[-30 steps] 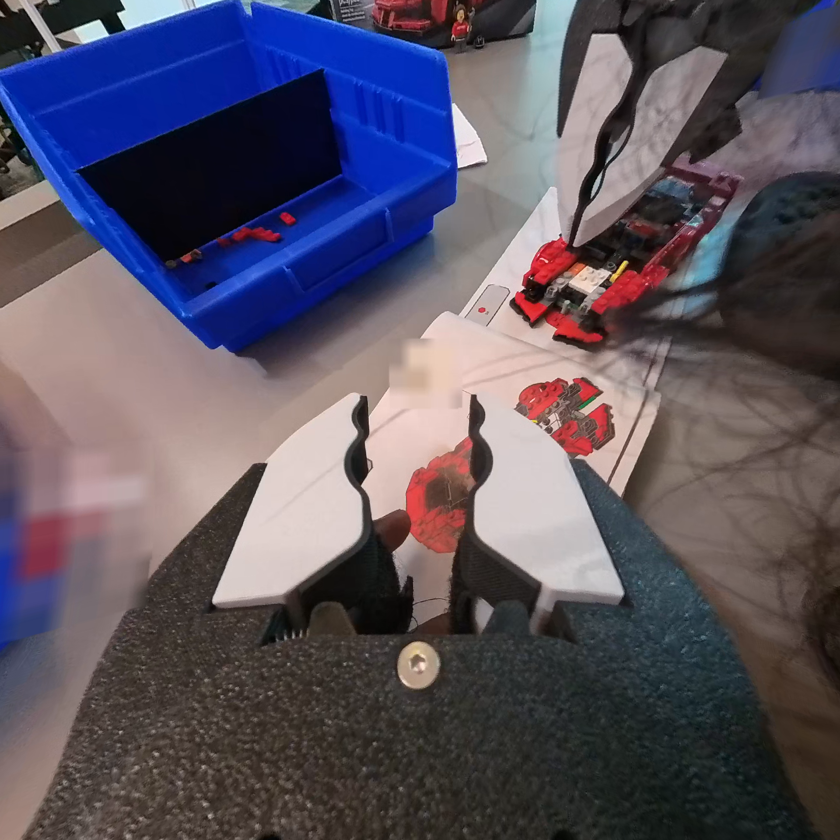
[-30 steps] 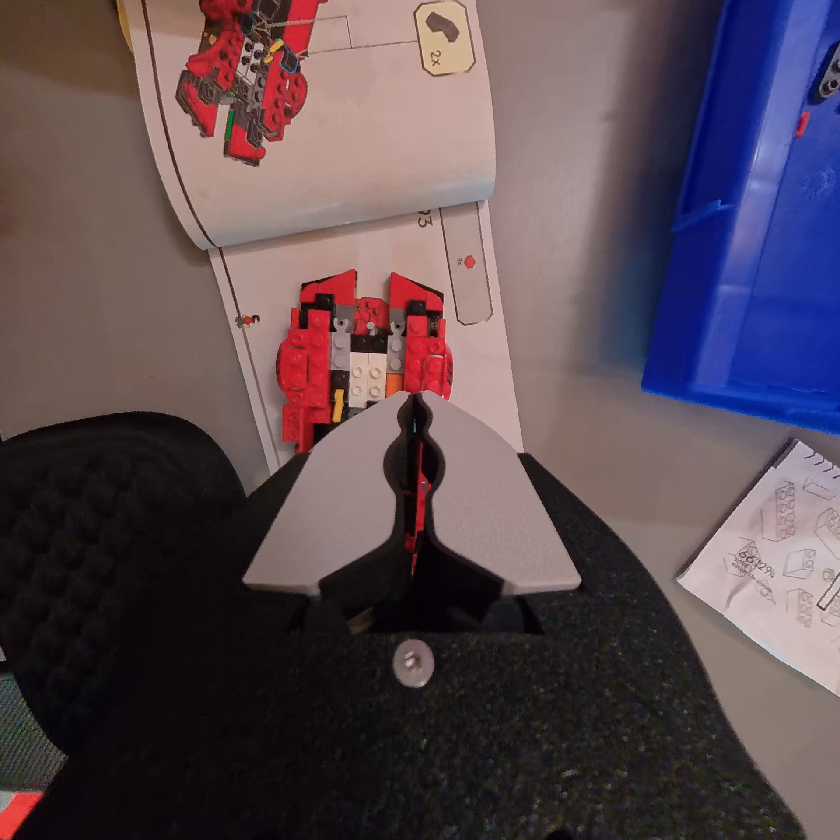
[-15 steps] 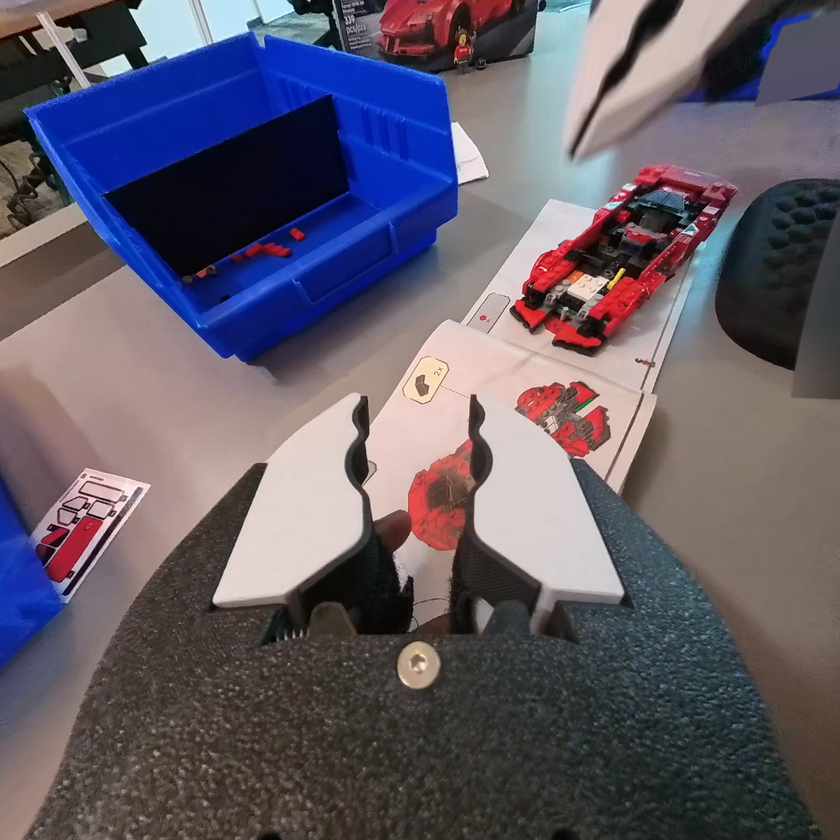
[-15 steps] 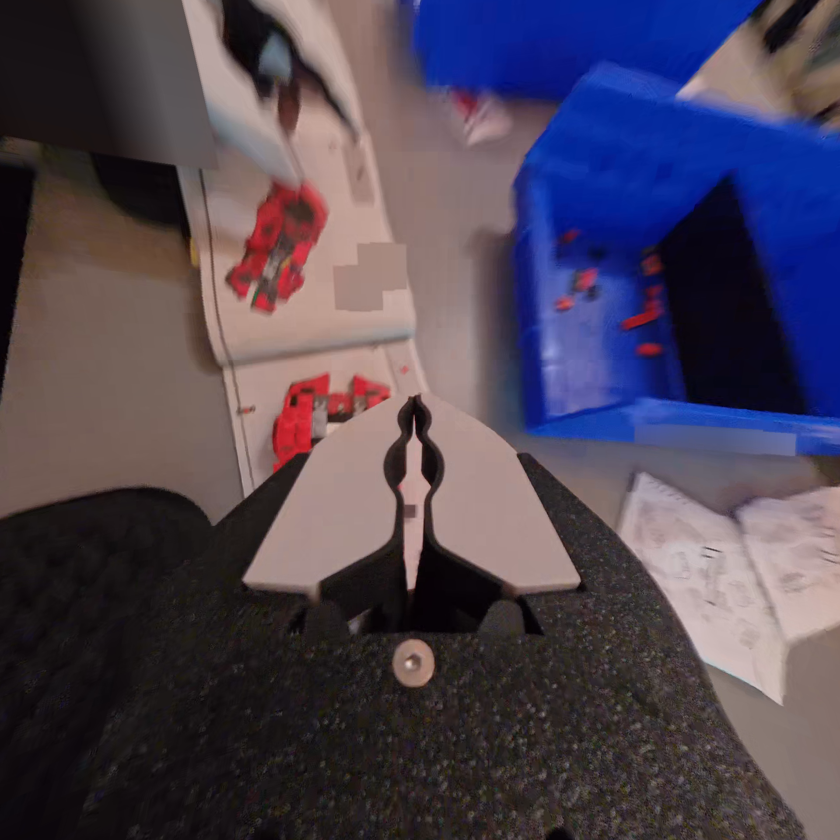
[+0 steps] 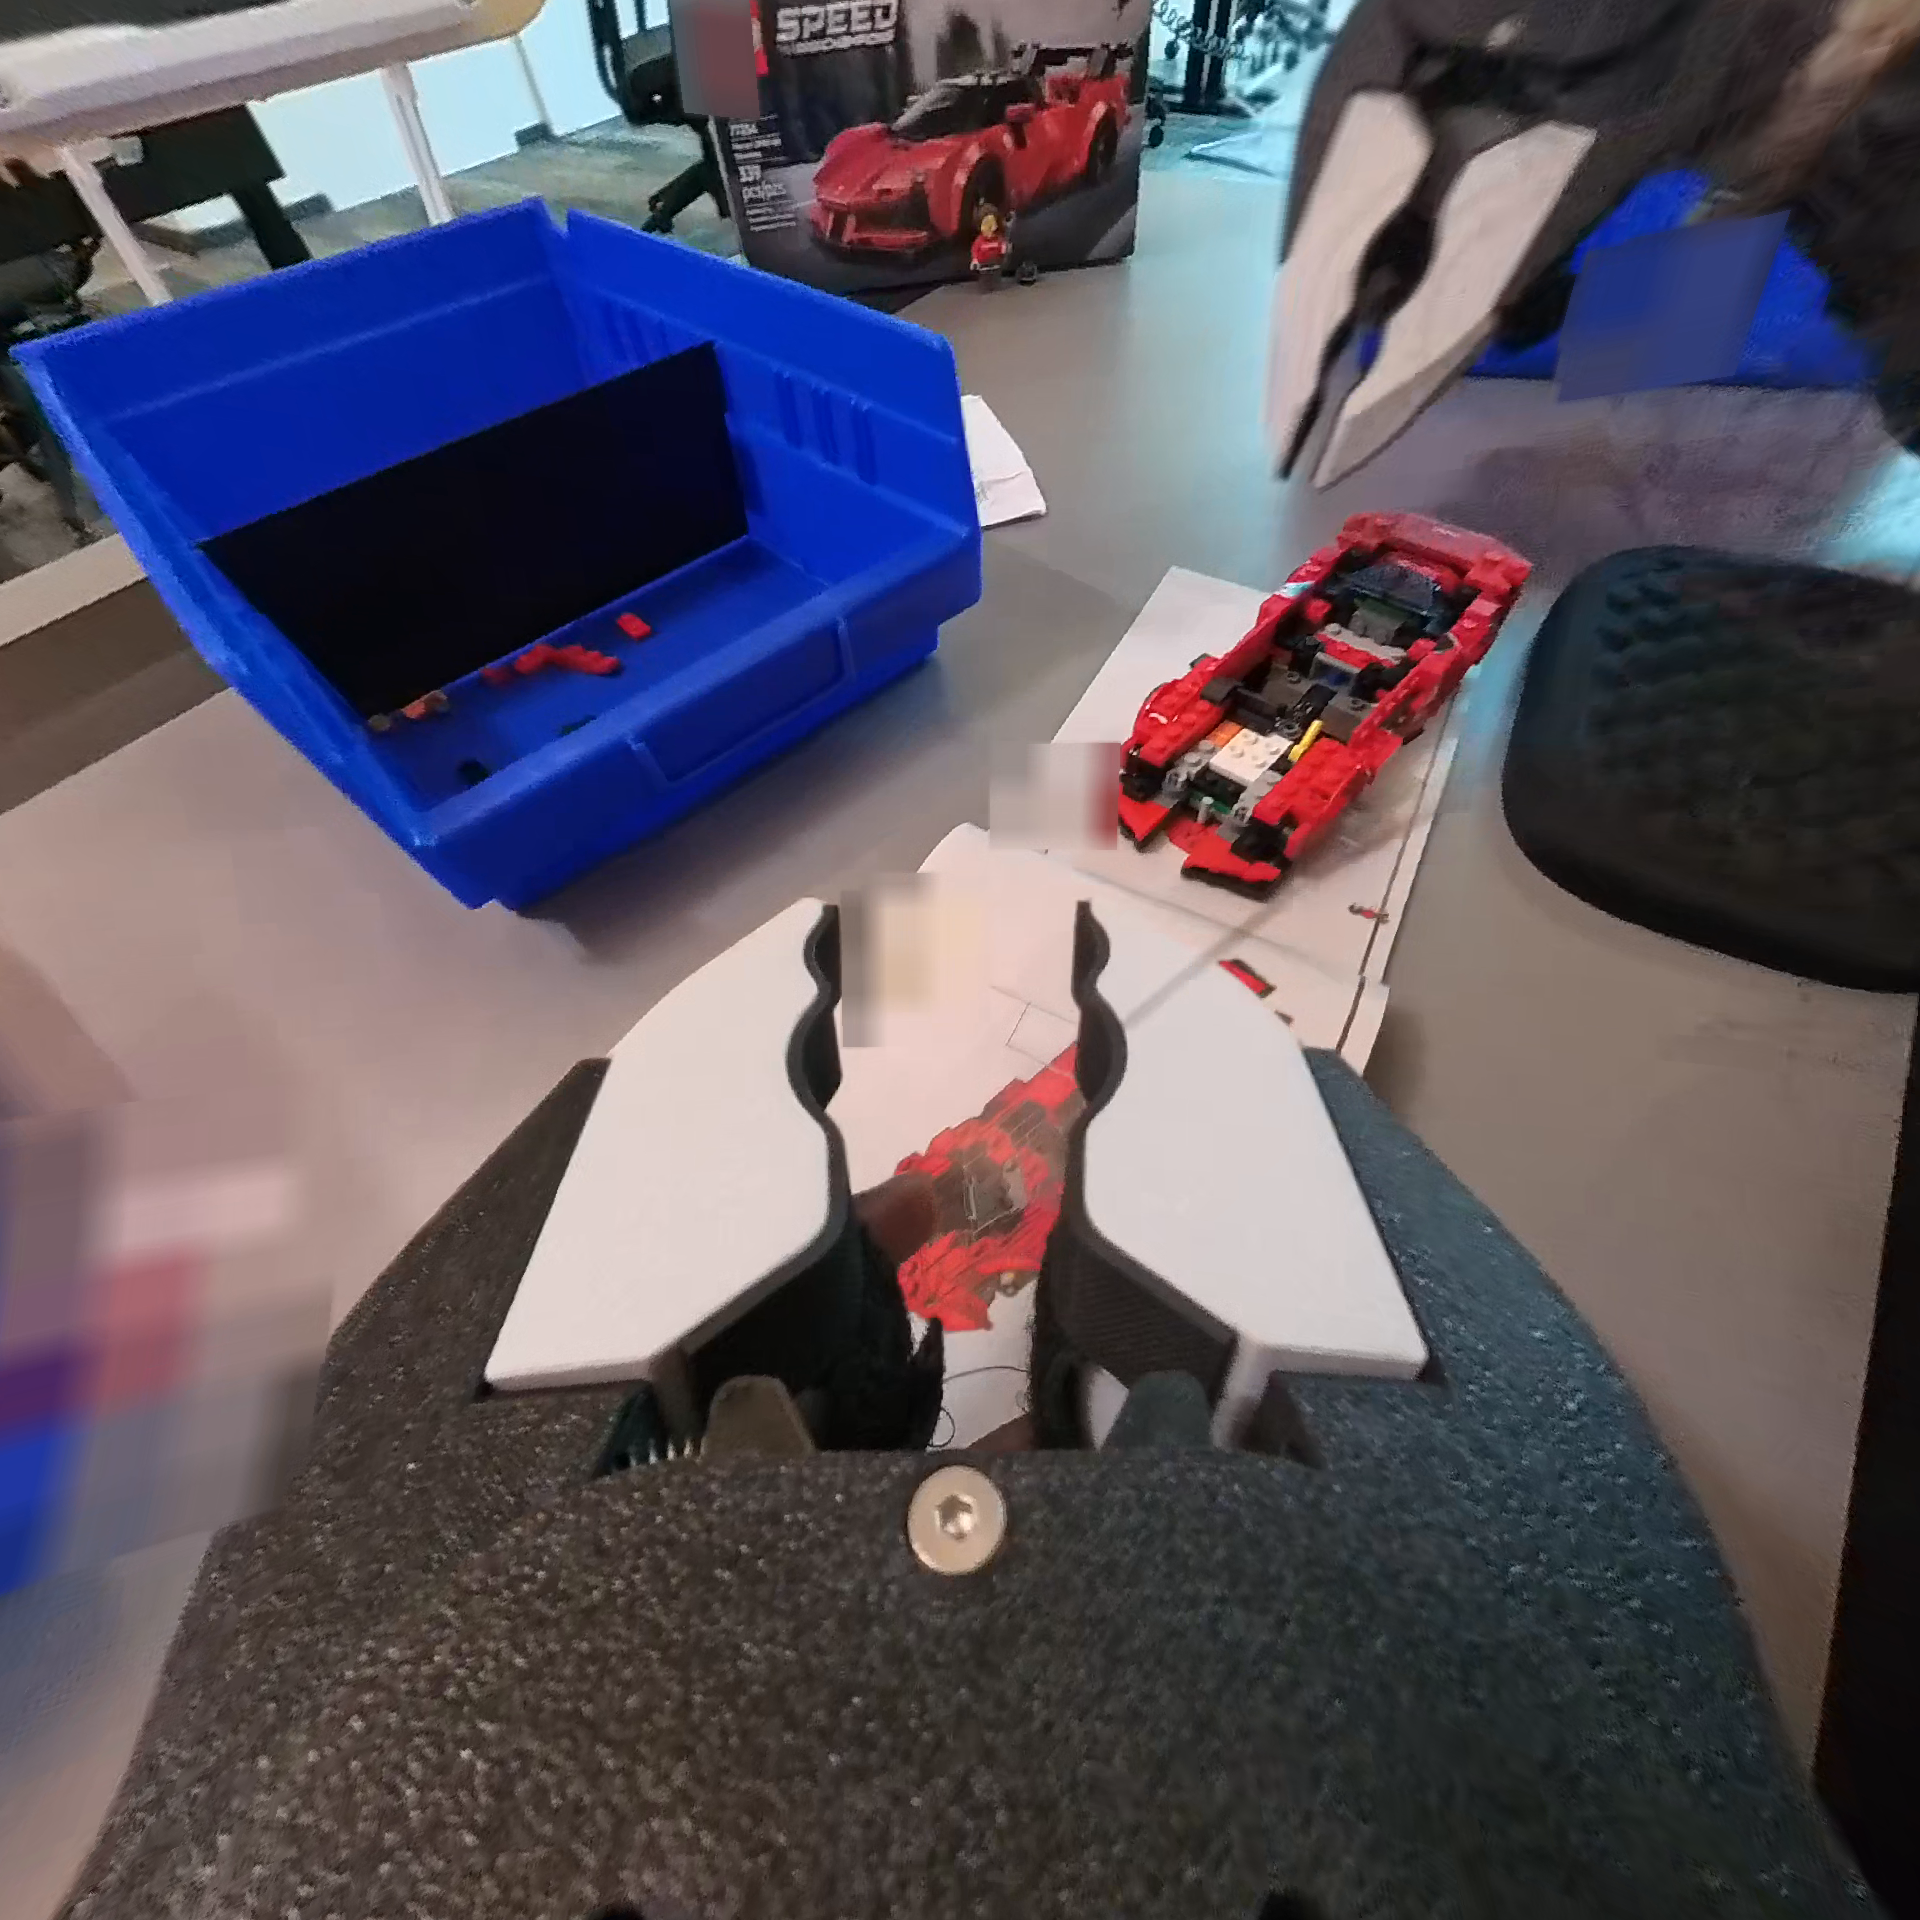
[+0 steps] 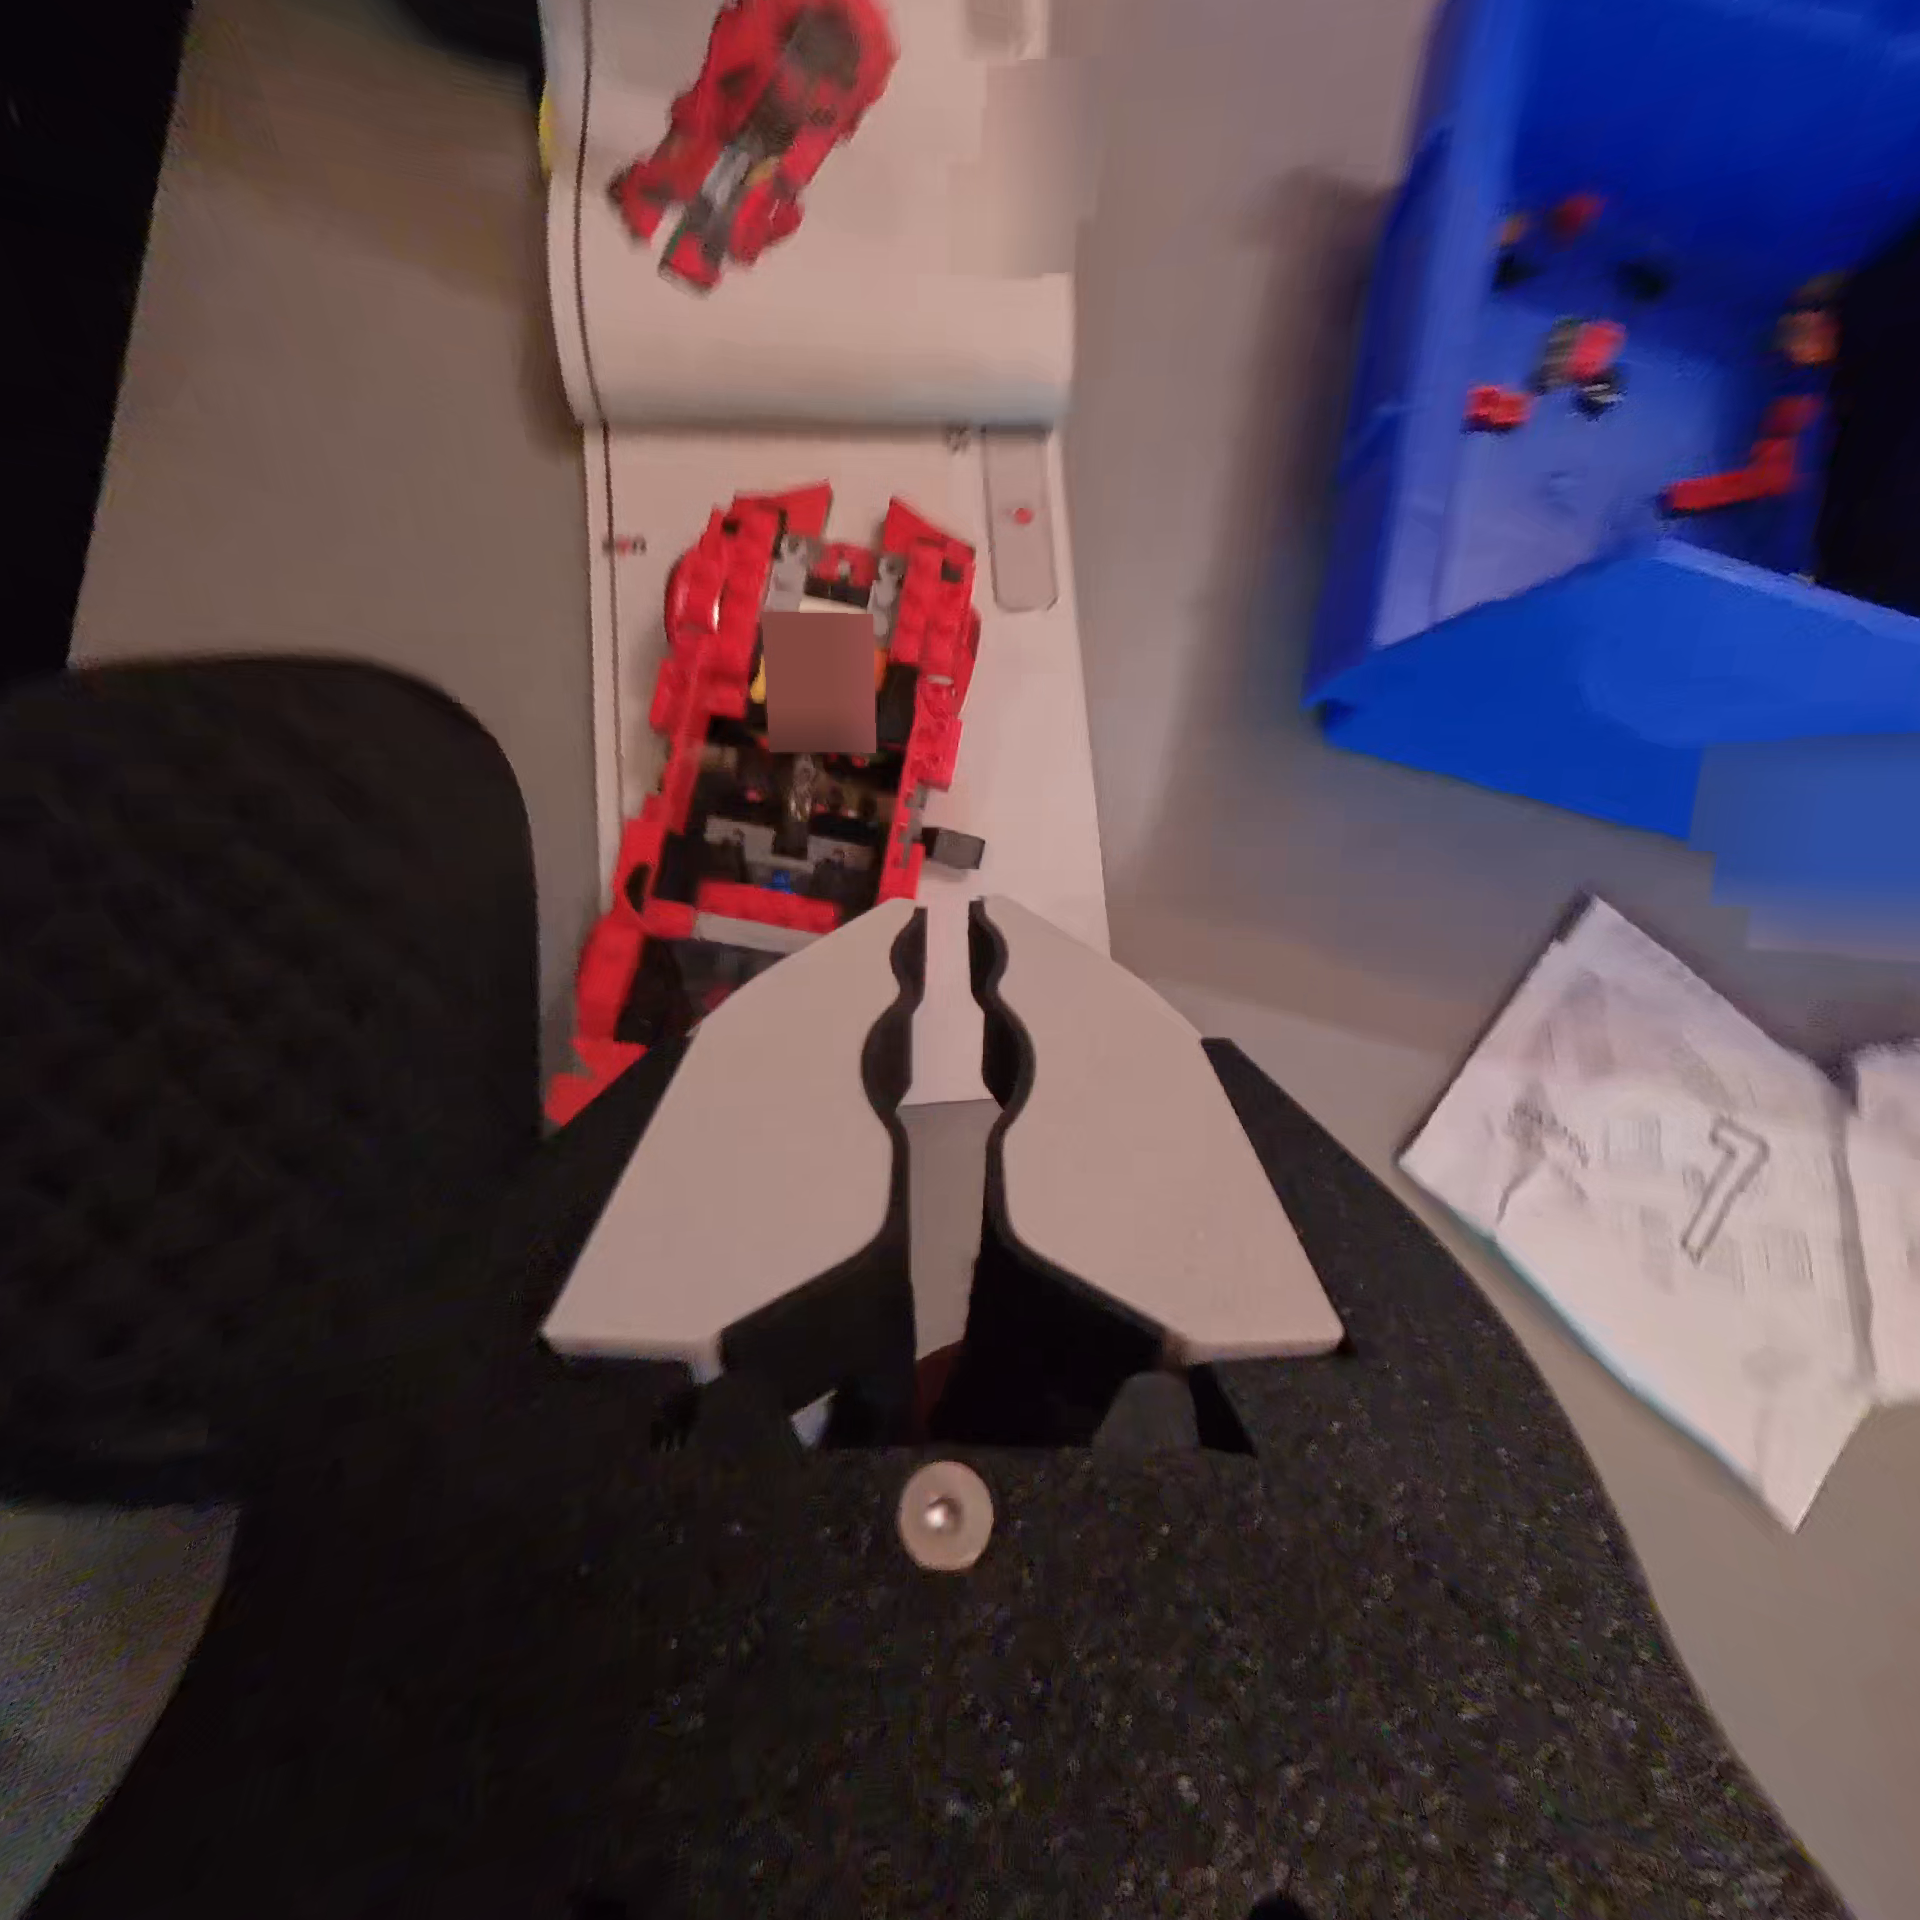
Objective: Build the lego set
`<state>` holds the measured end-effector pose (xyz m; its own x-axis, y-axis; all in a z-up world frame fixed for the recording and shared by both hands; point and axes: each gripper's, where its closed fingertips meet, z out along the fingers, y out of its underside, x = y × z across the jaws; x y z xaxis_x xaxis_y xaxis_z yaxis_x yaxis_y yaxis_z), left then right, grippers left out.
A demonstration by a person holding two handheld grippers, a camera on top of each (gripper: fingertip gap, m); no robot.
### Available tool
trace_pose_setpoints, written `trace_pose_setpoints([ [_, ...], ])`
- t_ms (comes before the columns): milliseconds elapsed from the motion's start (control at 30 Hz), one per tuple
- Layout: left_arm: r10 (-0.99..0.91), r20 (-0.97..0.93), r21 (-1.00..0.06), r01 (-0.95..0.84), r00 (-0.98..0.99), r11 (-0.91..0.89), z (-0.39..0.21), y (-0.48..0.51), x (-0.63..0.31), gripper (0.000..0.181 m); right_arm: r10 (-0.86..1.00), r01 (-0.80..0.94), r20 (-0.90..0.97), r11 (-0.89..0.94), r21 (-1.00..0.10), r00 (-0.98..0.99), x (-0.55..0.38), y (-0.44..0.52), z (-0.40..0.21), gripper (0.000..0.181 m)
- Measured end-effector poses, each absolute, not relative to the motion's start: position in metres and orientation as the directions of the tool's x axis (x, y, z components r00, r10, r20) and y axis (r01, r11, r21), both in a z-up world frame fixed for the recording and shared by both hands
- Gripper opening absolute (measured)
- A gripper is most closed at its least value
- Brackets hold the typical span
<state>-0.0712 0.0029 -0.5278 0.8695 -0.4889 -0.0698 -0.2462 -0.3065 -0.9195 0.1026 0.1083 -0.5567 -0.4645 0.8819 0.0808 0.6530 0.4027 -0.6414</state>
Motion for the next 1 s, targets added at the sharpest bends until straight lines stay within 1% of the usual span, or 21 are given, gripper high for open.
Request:
trace_pose_setpoints([
  [133,-0.501,-0.084,-0.920,-0.260,0.861,-0.293,-0.525,0.005,-0.064,0.042,0.730,0.643,-0.060,0.556,-0.527,-0.680,0.090,0.112,-0.573,0.010],
  [200,-0.497,-0.084,-0.921,-0.257,0.864,-0.291,-0.524,0.005,-0.063,0.042,0.646,0.613,-0.096,0.654,-0.444,-0.758,0.089,0.115,-0.588,0.013],
  [233,-0.496,-0.081,-0.923,-0.253,0.865,-0.291,-0.524,0.004,-0.063,0.042,0.602,0.584,-0.103,0.695,-0.420,-0.792,0.089,0.115,-0.593,0.015],
  [333,-0.490,-0.072,-0.919,-0.249,0.869,-0.306,-0.526,0.004,-0.065,0.042,0.499,0.495,-0.104,0.771,-0.401,-0.860,0.085,0.111,-0.600,0.021],
  [367,-0.486,-0.073,-0.916,-0.251,0.871,-0.312,-0.527,0.004,-0.067,0.042,0.461,0.457,-0.097,0.787,-0.414,-0.882,0.084,0.108,-0.600,0.023],
  [400,-0.482,-0.074,-0.914,-0.253,0.873,-0.317,-0.528,0.004,-0.068,0.042,0.429,0.420,-0.079,0.803,-0.423,-0.900,0.082,0.106,-0.601,0.022],
  [467,-0.475,-0.075,-0.913,-0.252,0.877,-0.322,-0.528,0.005,-0.070,0.042,0.380,0.370,-0.060,0.837,-0.404,-0.923,0.080,0.104,-0.604,0.020],
  [600,-0.478,-0.069,-0.913,-0.248,0.875,-0.323,-0.528,0.006,-0.069,0.042,0.327,0.329,-0.075,0.859,-0.391,-0.942,0.078,0.101,-0.608,0.015],
  [700,-0.486,-0.077,-0.908,-0.262,0.870,-0.326,-0.529,0.006,-0.067,0.042,0.290,0.299,-0.082,0.876,-0.379,-0.953,0.080,0.099,-0.614,0.016],
  [767,-0.489,-0.077,-0.909,-0.263,0.869,-0.323,-0.529,0.006,-0.066,0.043,0.299,0.296,-0.058,0.865,-0.404,-0.952,0.076,0.098,-0.615,0.010],
  [867,-0.488,-0.069,-0.916,-0.249,0.870,-0.315,-0.528,0.008,-0.065,0.043,0.384,0.356,-0.027,0.825,-0.439,-0.923,0.070,0.103,-0.611,0.009],
  [933,-0.480,-0.051,-0.926,-0.221,0.876,-0.305,-0.525,0.011,-0.063,0.042,0.507,0.407,0.040,0.733,-0.545,-0.861,0.058,0.106,-0.590,0.009],
  [967,-0.476,-0.036,-0.933,-0.201,0.878,-0.299,-0.523,0.014,-0.061,0.041,0.575,0.415,0.060,0.655,-0.631,-0.816,0.051,0.105,-0.572,0.009],
  [1000,-0.473,-0.020,-0.940,-0.178,0.881,-0.290,-0.521,0.018,-0.058,0.040,0.658,0.403,0.066,0.534,-0.743,-0.750,0.042,0.102,-0.548,0.009],
])
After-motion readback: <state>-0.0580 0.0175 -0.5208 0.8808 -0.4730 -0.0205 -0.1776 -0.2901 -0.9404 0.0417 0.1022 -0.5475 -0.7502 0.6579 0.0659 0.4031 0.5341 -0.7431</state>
